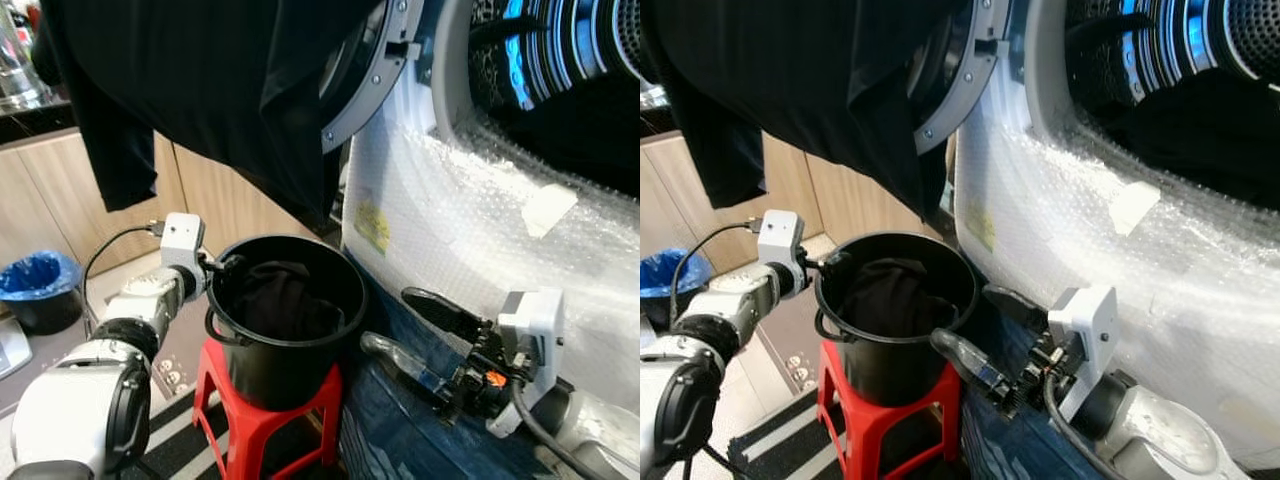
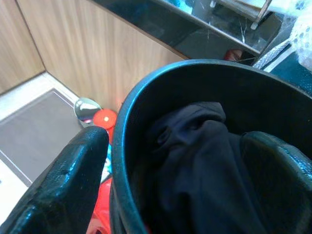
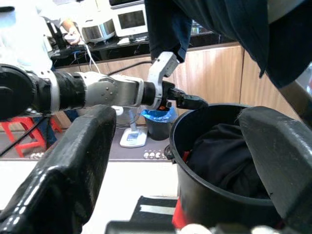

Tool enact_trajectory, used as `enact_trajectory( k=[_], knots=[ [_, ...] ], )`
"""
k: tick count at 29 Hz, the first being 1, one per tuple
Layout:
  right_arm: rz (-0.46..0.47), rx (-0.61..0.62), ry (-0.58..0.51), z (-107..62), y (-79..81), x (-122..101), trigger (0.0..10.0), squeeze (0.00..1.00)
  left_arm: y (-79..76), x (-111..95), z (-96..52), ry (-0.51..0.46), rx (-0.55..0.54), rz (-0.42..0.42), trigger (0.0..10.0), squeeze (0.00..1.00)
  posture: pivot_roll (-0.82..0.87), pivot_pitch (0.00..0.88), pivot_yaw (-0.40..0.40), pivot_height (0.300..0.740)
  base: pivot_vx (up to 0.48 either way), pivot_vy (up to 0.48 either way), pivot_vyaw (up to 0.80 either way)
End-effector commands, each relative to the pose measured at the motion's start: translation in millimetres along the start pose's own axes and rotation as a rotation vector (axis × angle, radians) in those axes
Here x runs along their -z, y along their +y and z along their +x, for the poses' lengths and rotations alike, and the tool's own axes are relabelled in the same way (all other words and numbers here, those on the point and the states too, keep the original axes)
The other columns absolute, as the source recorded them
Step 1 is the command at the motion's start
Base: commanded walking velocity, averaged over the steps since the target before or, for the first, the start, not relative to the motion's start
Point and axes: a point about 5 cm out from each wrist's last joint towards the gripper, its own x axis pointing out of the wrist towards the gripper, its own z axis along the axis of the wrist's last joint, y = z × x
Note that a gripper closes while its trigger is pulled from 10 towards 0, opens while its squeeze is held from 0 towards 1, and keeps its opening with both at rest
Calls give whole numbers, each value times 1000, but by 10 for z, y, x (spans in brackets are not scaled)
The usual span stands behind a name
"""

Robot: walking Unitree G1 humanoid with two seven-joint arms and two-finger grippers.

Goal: Clothes washing

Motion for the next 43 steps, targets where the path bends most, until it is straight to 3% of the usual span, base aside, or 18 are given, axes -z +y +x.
enact_trajectory(
  k=[1,16,23,27,31,35,38,43],
  knots=[
    [-5,-6,0,-33,70,-52,10000,0,54,-47,-15,18,-11,-29,10000,0,-154,288,-84,740,0,0,0],
    [71,3,-3,-63,238,-104,10000,0,131,-294,-48,15,-7,-67,10000,0,-161,371,-84,740,0,0,0],
    [116,17,13,-99,296,-78,10000,0,107,-577,-56,-60,1,-21,10000,0,-159,393,-70,740,0,0,0],
    [129,22,20,-93,303,-78,10000,0,96,-630,-55,-78,-8,1,10000,0,-161,394,-69,740,0,0,0],
    [135,30,22,-89,293,-88,10000,0,7,-628,-39,-63,77,84,10000,0,-156,394,-71,740,0,0,0],
    [139,30,26,-84,297,-89,10000,0,-39,-610,-33,-47,130,106,10000,0,-154,395,-73,740,0,0,0],
    [144,29,28,-70,309,-97,10000,0,-192,-534,-2,-7,252,158,10000,0,-160,396,-73,740,0,0,0],
    [146,33,27,-73,312,-104,10000,0,-257,-494,7,13,304,215,10000,0,-162,396,-71,740,0,0,0]
  ],
)
